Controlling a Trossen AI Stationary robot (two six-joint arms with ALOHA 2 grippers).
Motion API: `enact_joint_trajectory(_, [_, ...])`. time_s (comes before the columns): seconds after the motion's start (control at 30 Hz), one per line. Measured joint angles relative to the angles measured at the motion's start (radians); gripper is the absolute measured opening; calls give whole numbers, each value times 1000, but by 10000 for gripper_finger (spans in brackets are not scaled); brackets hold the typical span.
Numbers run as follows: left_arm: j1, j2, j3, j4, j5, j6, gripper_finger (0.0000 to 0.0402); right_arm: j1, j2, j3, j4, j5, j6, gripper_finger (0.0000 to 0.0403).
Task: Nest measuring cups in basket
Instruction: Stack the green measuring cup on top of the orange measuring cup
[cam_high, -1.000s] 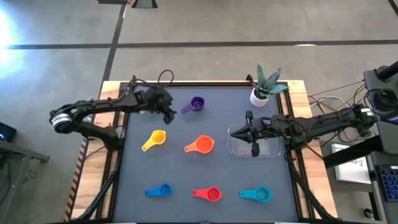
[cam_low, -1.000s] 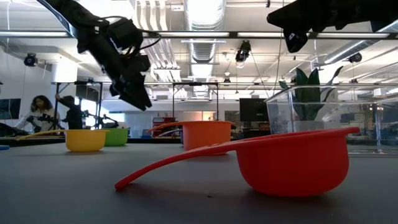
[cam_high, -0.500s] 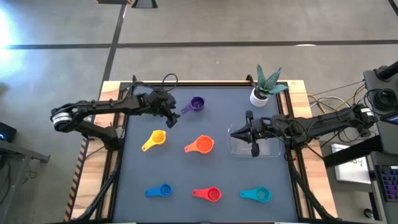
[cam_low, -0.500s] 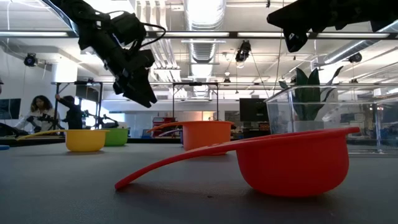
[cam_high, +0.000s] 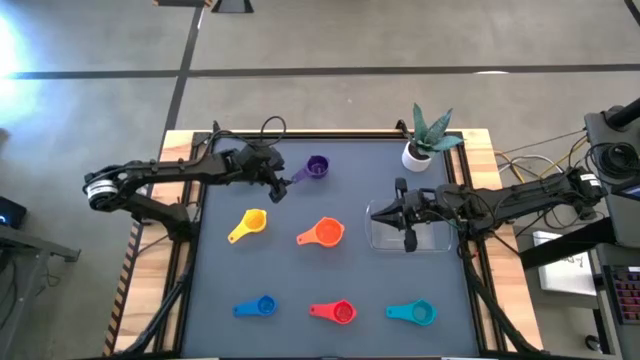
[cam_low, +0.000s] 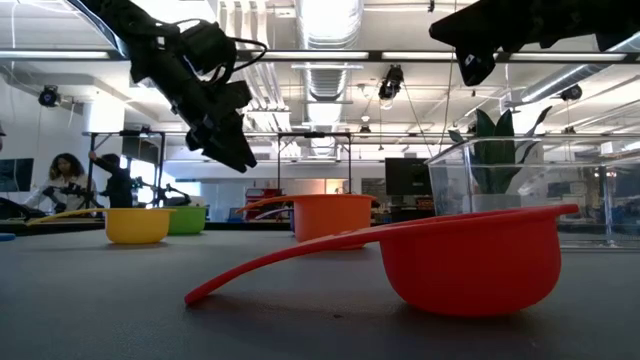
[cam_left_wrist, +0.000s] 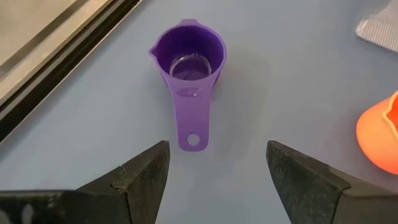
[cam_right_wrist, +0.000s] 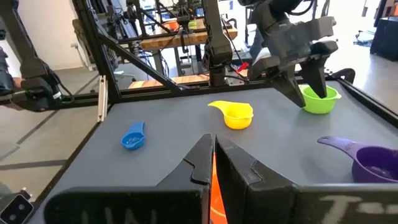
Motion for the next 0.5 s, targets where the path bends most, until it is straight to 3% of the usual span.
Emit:
enact_joint_trajectory(0.27, [-16,142,7,114,4,-10,252,0,0,0,8,10,-14,9])
enact_joint_trajectory(0.5, [-16,294,108,130,-21,-14,272,0,0,0,7,10,-12,9])
